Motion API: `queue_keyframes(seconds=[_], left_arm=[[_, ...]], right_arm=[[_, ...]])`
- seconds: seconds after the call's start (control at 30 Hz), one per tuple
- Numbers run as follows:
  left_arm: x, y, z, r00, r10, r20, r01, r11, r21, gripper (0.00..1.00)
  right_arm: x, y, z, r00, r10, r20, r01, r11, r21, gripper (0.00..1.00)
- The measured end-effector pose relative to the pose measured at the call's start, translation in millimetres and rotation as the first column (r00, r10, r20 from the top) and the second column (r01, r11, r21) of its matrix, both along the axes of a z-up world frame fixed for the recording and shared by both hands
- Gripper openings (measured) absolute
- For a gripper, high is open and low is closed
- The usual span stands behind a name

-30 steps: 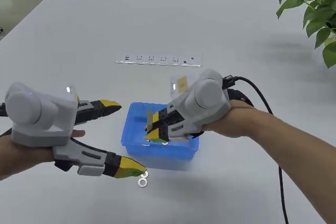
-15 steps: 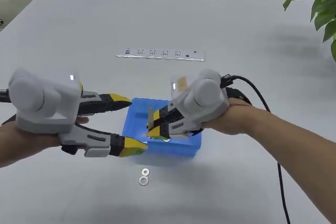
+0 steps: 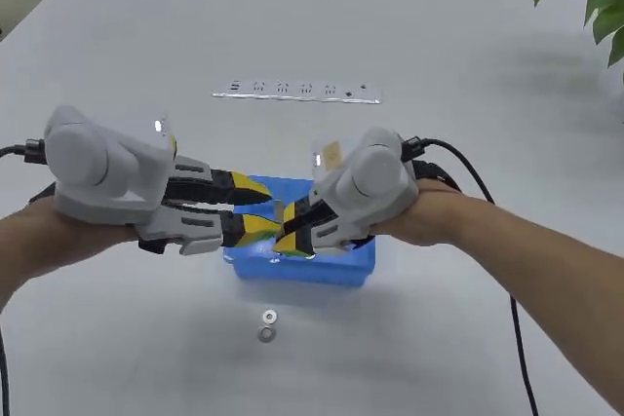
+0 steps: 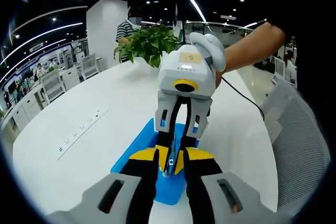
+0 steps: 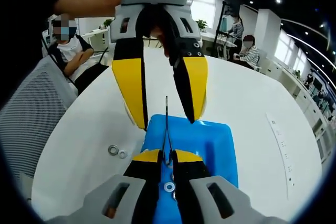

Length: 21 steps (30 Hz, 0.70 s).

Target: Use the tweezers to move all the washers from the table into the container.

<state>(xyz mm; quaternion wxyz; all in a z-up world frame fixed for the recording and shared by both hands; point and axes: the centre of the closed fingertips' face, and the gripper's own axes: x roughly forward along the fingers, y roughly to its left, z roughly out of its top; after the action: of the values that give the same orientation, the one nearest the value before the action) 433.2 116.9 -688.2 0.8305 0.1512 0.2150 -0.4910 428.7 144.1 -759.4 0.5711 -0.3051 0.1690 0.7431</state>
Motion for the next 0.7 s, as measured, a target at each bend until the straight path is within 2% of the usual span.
queue_keyframes(seconds=[0.37,0.47,0.7], left_arm=[[4.8,-5.8,-13.5,0.999,-0.047,-0.01,0.047,0.998,0.039,0.12],[3.9,-6.4,-15.7,0.998,-0.058,-0.016,0.059,0.997,0.041,0.08],[4.5,-6.3,-16.1,0.998,-0.062,-0.018,0.063,0.997,0.038,0.08]], right_arm=[[1.3,-1.9,-9.8,1.0,0.016,-0.014,-0.016,1.0,-0.016,0.1],[1.5,-2.2,-11.8,1.0,0.015,-0.018,-0.016,1.0,-0.02,0.1],[1.3,-1.8,-11.4,1.0,0.014,-0.028,-0.014,1.0,-0.016,0.1]])
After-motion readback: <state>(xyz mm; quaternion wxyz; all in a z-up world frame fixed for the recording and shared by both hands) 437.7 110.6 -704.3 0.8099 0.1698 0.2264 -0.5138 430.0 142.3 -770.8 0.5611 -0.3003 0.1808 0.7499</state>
